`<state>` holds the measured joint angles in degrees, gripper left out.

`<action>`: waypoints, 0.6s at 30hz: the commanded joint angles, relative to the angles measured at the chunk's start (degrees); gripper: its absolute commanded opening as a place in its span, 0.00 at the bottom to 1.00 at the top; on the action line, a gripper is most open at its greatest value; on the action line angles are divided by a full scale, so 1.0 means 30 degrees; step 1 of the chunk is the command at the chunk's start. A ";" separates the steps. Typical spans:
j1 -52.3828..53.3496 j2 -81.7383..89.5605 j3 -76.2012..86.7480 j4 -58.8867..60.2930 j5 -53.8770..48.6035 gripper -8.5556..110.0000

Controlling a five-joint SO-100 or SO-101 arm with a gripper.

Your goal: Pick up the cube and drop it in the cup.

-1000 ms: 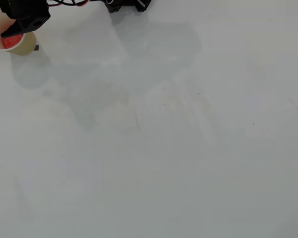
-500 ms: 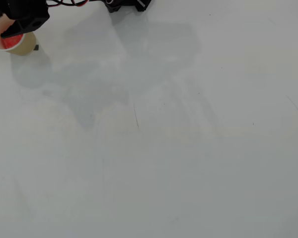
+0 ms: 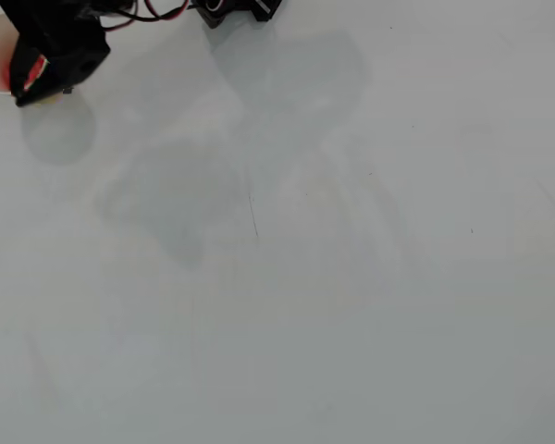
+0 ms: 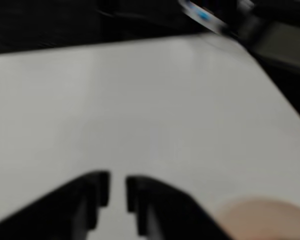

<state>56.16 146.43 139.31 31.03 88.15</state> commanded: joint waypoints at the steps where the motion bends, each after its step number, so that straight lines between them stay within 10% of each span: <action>1: -0.2607 0.2285 0.0000 -0.1084 0.0146 0.07; 18: -1.3623 0.7764 0.5010 0.1084 0.0146 0.07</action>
<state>20.30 166.03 154.42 32.61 88.15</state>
